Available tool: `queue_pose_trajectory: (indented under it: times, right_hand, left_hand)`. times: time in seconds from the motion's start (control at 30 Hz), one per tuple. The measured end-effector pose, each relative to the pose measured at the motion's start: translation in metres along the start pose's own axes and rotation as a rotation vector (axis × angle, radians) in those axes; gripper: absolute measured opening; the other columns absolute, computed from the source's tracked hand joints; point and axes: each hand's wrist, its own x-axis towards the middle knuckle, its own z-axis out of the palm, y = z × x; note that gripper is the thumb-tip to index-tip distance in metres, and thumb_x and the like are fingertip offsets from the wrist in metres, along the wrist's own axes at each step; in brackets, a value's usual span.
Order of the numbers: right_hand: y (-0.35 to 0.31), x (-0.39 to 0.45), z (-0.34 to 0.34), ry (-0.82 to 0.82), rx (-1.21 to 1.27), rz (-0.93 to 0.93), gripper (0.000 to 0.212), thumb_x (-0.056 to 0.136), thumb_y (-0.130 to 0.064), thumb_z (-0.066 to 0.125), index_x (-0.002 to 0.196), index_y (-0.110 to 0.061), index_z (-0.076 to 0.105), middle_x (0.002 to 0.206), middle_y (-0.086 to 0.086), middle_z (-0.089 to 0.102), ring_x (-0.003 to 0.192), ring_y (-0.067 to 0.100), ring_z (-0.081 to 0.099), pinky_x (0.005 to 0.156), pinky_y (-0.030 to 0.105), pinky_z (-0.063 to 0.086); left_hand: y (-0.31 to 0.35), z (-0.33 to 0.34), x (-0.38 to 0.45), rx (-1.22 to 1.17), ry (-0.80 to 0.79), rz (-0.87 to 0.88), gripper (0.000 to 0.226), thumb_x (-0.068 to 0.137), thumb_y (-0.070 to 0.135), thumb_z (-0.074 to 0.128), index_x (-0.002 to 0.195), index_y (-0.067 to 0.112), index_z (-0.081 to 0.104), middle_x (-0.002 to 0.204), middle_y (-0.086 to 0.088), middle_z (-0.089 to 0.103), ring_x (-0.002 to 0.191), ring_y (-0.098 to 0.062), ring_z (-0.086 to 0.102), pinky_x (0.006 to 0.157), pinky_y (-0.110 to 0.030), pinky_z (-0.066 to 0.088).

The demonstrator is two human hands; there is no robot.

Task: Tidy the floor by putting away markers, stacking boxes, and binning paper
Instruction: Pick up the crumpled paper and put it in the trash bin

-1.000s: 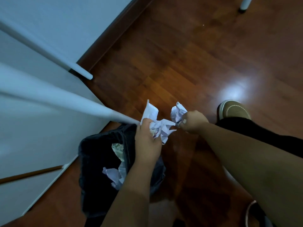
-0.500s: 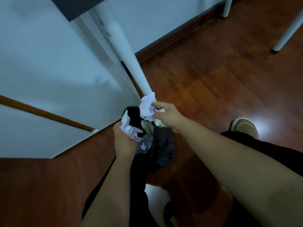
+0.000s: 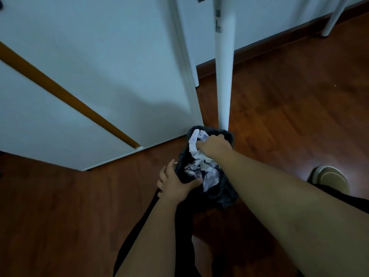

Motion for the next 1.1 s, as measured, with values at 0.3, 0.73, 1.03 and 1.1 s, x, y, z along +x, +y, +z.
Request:
queue_pose_trajectory:
  times: [0.3, 0.73, 1.03, 1.1]
  right_hand:
    - [0.026, 0.025, 0.037, 0.119, -0.623, -0.252, 0.051, 0.098, -0.042, 0.033, 0.138, -0.014, 0.044, 0.142, 0.014, 0.04, 0.126, 0.033, 0.035, 0.104, 0.045, 0.029]
    - [0.095, 0.009, -0.026, 0.488, 0.902, 0.066, 0.022, 0.092, -0.033, 0.045, 0.107, -0.027, 0.059, 0.111, 0.005, 0.06, 0.1, 0.028, 0.054, 0.086, 0.04, 0.044]
    - [0.089, -0.015, 0.002, -0.186, 0.851, 0.157, 0.035, 0.094, -0.045, 0.051, 0.121, -0.024, 0.041, 0.095, 0.018, 0.066, 0.066, 0.033, 0.069, 0.049, 0.032, 0.055]
    - [0.079, -0.014, 0.01, -0.143, 0.826, 0.122, 0.037, 0.092, -0.034, 0.059, 0.121, -0.015, 0.044, 0.089, 0.018, 0.067, 0.06, 0.029, 0.068, 0.047, 0.029, 0.052]
  left_hand:
    - [-0.013, 0.003, 0.01, -0.345, 0.0, 0.06, 0.045, 0.091, 0.003, 0.054, 0.119, 0.036, 0.042, 0.126, -0.004, 0.055, 0.098, -0.018, 0.06, 0.093, -0.045, 0.053]
    - [-0.012, 0.035, 0.019, -0.875, -0.15, -0.34, 0.076, 0.076, -0.012, 0.056, 0.132, 0.035, 0.036, 0.119, -0.004, 0.055, 0.1, -0.029, 0.061, 0.061, -0.038, 0.06]
    - [-0.017, -0.031, 0.045, -0.584, -0.167, -0.242, 0.063, 0.075, -0.013, 0.045, 0.124, 0.025, 0.041, 0.114, -0.01, 0.057, 0.099, -0.03, 0.06, 0.067, -0.043, 0.06]
    - [-0.02, -0.045, 0.06, -0.503, -0.124, -0.144, 0.064, 0.071, -0.015, 0.046, 0.127, 0.016, 0.043, 0.113, -0.019, 0.059, 0.098, -0.036, 0.061, 0.073, -0.049, 0.06]
